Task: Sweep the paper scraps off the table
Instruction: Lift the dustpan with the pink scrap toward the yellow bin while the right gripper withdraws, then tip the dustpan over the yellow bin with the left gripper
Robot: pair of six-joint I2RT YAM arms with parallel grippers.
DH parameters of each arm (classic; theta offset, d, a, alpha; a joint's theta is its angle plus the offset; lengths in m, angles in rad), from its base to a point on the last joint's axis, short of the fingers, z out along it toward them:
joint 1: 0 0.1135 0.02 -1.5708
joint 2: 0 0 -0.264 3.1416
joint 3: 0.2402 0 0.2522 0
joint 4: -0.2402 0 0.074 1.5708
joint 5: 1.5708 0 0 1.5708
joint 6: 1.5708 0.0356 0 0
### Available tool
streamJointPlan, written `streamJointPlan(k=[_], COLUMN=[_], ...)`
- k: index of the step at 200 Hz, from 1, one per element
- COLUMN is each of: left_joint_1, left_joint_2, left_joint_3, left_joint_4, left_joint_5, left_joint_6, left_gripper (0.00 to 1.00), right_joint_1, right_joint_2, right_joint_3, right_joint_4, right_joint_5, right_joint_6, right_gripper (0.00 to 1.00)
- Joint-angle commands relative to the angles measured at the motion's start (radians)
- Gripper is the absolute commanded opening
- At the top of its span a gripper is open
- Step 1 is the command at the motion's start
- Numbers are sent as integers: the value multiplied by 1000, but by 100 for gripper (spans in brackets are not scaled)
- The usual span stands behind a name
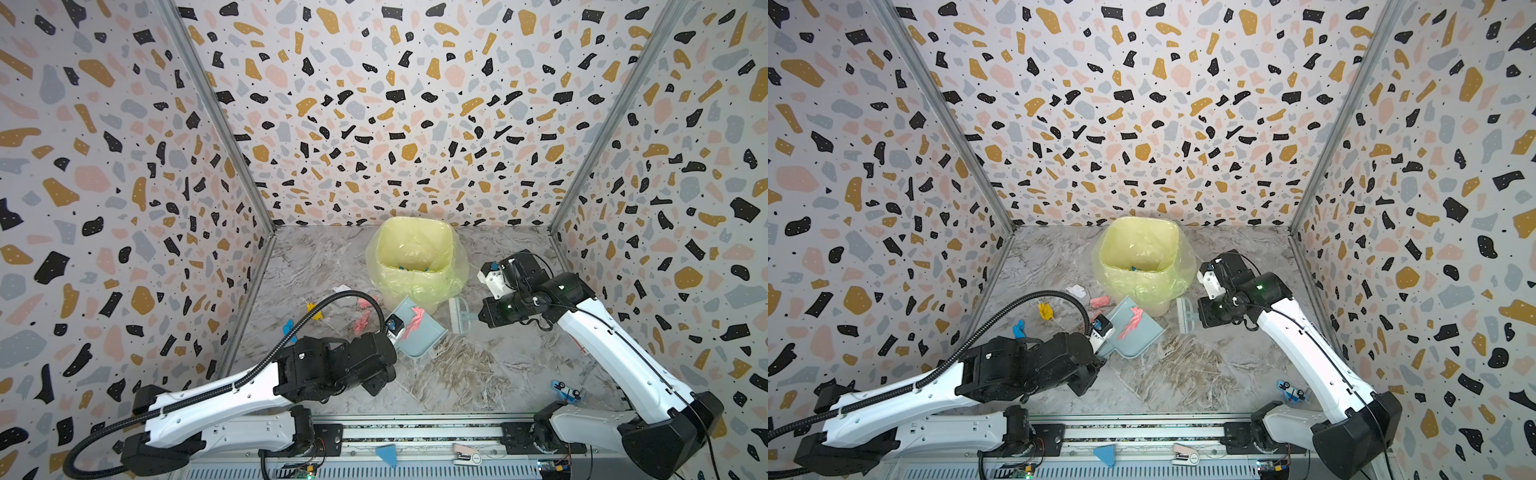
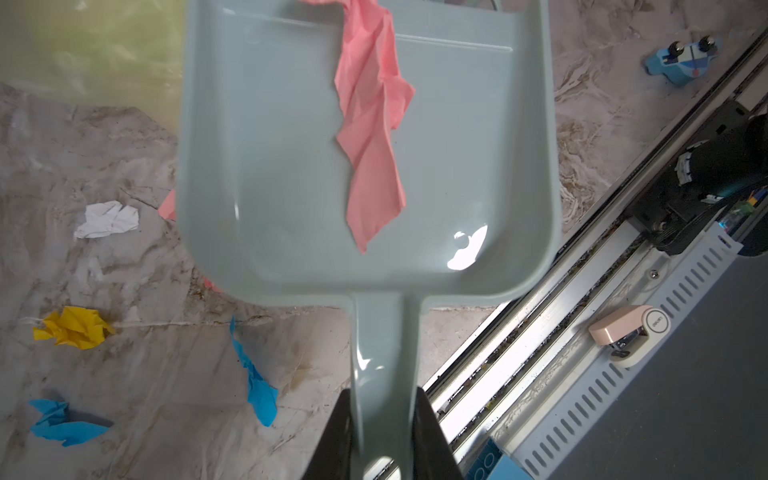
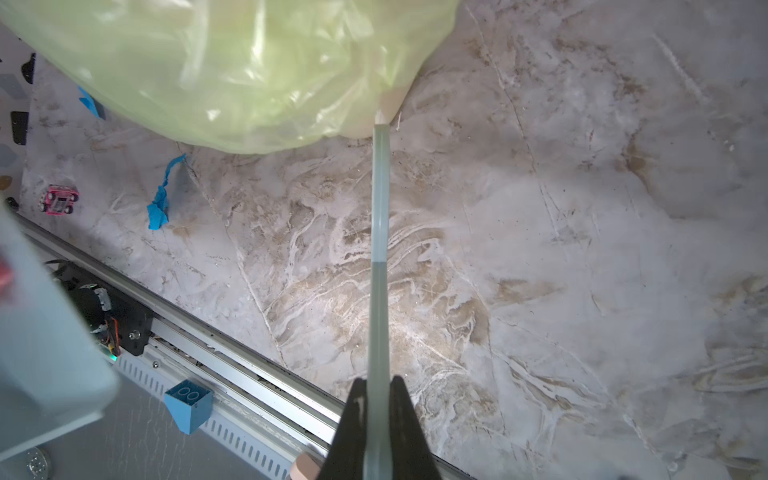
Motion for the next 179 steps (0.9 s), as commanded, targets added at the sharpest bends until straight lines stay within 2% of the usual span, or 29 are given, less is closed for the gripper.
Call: streamJointPlan(k=[1,33,68,88,103,145,179], left_joint_1=[-7,-6,-5,24,77,362,420], left_joint_2=[0,5,36,69,95,132,163], left_joint_3=[81,183,318,403,459,523,537], left_joint_4=[-80,-145,-257,-311,-327,-311,-235], left_joint_5=[-56,-103,-205,-236,-221,-153,-214], left_joint_6=[-11,-41,-92,-79,-32,185,257], left_gripper=[18,18,16,16,16,15,14], right_joint_1=[-21,-36,-46,-49,-48,-49,-48], right_joint_2=[-41,-56,-64,-71,-76,-97,-118], right_joint_3=[-36,-68,-82,-98,-106,-123,-137], right_joint_4=[-22,-8,11,32,44,65,76], right_joint_5=[-25,-41,-47,-60,-65,-69,-70], right_joint_6=[23,35,38,46,50,65,75], right_gripper=[0,0,0,0,0,0,0])
